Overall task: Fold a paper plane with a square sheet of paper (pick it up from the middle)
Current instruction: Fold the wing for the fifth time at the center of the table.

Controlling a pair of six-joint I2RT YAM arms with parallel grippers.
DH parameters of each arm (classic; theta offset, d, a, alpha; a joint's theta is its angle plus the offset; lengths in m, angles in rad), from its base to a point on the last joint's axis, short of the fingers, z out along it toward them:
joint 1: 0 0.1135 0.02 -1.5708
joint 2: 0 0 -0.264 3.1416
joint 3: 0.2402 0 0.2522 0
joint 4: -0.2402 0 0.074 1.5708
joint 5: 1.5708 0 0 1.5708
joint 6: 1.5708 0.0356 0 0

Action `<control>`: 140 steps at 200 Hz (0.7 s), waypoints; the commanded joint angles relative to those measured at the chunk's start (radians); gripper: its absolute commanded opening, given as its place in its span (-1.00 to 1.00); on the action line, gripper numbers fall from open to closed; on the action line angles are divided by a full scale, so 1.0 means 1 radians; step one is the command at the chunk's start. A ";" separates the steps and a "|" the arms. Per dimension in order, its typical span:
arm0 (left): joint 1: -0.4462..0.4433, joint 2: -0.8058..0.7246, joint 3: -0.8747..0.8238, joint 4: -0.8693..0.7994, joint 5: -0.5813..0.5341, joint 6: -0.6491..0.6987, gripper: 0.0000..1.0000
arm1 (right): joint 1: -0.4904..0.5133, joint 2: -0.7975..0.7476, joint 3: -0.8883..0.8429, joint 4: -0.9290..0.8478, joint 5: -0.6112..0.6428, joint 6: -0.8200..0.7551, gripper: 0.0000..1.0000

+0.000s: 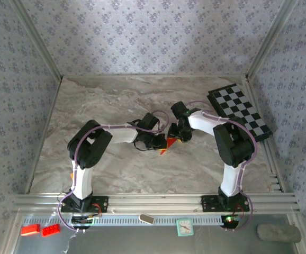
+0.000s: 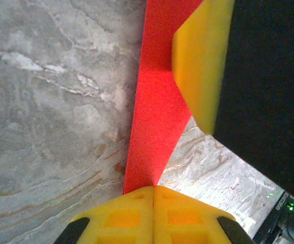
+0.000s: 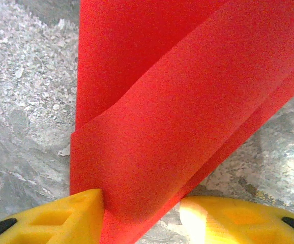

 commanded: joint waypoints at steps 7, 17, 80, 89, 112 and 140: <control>-0.010 0.028 0.029 -0.080 -0.038 0.027 -0.88 | 0.000 0.159 -0.081 0.107 0.024 -0.013 0.02; -0.013 0.031 0.030 -0.088 -0.044 0.029 -0.88 | 0.002 0.159 -0.081 0.106 0.024 -0.011 0.02; -0.022 0.043 0.029 -0.136 -0.092 0.034 -0.93 | -0.019 0.098 -0.091 0.126 -0.020 -0.001 0.01; -0.022 0.044 0.029 -0.138 -0.094 0.035 -0.94 | -0.029 0.066 -0.096 0.134 -0.032 -0.001 0.03; -0.023 0.044 0.029 -0.136 -0.092 0.038 -0.95 | -0.062 -0.036 -0.119 0.178 -0.086 -0.009 0.07; -0.023 0.044 0.030 -0.137 -0.088 0.043 -0.96 | -0.112 -0.172 -0.177 0.262 -0.187 -0.019 0.12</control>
